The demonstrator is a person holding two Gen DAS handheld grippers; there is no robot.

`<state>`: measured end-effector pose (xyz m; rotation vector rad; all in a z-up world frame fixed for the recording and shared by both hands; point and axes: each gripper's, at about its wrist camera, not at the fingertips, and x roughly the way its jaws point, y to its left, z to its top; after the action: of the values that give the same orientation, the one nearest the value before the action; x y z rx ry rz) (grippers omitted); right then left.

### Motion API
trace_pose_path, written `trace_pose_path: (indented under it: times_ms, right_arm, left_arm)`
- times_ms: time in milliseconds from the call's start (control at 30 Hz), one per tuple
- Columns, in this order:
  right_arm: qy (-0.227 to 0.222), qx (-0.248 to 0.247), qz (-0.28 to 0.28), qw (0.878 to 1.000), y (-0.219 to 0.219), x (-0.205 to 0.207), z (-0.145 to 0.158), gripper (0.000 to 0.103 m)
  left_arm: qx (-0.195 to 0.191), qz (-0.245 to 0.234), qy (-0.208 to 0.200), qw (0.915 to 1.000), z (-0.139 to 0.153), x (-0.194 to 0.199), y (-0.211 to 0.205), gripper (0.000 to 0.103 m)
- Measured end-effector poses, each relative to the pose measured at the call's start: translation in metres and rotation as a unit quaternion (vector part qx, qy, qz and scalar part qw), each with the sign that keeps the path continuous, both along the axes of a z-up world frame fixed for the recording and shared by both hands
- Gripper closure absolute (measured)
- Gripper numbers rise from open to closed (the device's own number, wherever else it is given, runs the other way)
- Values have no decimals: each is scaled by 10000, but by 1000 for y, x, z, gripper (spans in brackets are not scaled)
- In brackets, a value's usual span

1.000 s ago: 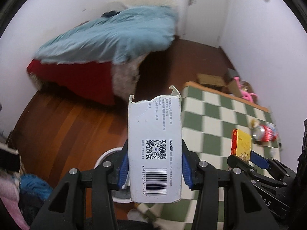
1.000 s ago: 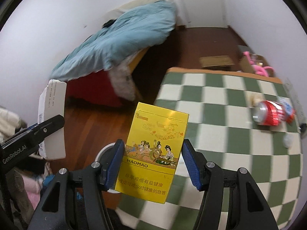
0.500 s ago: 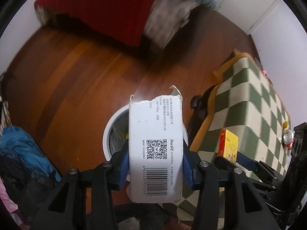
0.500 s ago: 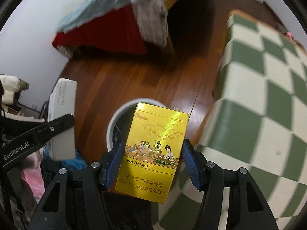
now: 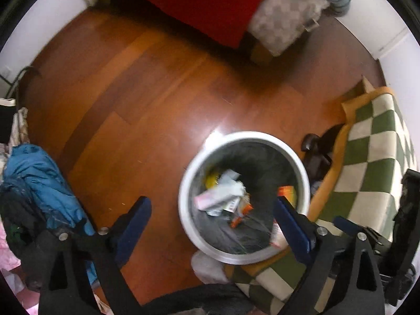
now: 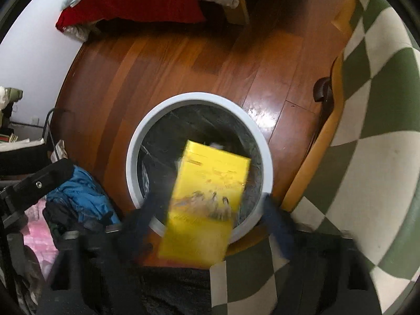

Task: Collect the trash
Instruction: 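Carry the yellow pack and white box over the bin and release them, then move both tools back over the table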

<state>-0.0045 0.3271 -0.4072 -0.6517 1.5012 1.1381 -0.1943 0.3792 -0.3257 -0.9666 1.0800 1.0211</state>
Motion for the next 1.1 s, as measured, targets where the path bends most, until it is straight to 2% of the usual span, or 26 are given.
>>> trace_pose_path:
  times_ms: [133,233,433,633,867,1100]
  right_arm:
    - [-233,-57,136,9996,1,-7,3,5]
    - [-583,-169,230,9979,2,-11,13,4]
    - [-1168,-295,340,9921,-6,-16,34,2]
    - [-1249,-313,364,9910,-17,-19,47,2]
    - [-1184,-152,270,9925,-28,-21,66,2]
    - [-1003,345,42,9943,-47,-13,113,2]
  left_arm:
    - [209,102,155,9996,5,-8,-5,2]
    - [362,64,377,9986,9,-10,-12,2]
    - [514,37,523,9973,17,-11,-24,2]
    - [598,19,558,9966,26,-11,-34,2]
    - [851,-30,566,9948,53,-10,-47,2]
    - [1250,-163,444,9910,98,2,-69,2]
